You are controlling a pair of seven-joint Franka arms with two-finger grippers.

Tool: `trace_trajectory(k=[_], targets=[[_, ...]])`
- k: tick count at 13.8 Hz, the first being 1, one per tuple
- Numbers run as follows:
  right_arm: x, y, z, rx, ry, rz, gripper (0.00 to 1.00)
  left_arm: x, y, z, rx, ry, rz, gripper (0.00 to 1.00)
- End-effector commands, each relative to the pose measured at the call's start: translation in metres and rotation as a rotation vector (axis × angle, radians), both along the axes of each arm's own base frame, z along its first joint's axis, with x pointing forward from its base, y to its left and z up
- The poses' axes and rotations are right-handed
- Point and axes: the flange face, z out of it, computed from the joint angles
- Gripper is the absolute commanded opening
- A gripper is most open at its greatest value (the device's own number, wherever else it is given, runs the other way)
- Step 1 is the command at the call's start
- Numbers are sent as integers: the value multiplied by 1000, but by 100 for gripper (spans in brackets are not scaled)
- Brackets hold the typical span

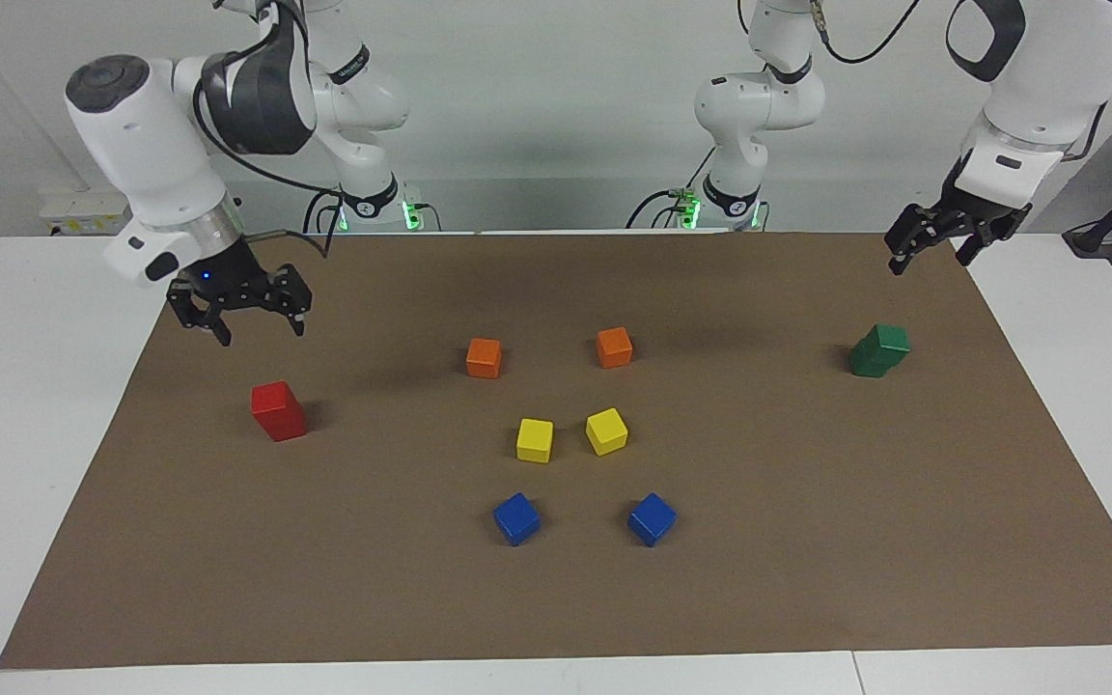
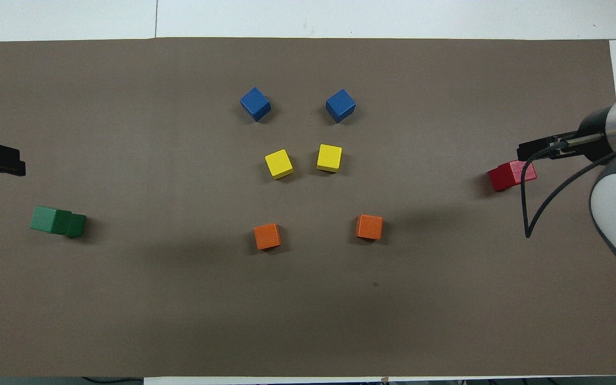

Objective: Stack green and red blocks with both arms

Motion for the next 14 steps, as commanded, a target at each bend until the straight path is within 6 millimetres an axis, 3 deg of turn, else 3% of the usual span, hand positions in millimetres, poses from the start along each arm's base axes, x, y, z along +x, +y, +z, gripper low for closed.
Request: trace_trajectory(k=[1, 3, 5, 8, 14], targets=[[-18, -2, 47, 8, 23, -19, 100, -4, -2, 2, -28, 70, 12, 100], [-33, -1, 70, 4, 40, -14, 100, -11, -5, 20, -48, 75, 11, 100], [-36, -3, 89, 5, 62, -14, 100, -20, -8, 23, -48, 106, 11, 100], [-37, -8, 85, 5, 104, -37, 100, -31, -9, 30, -47, 100, 12, 100], [-38, -9, 79, -8, 116, -55, 100, -53, -9, 19, -49, 130, 11, 100]])
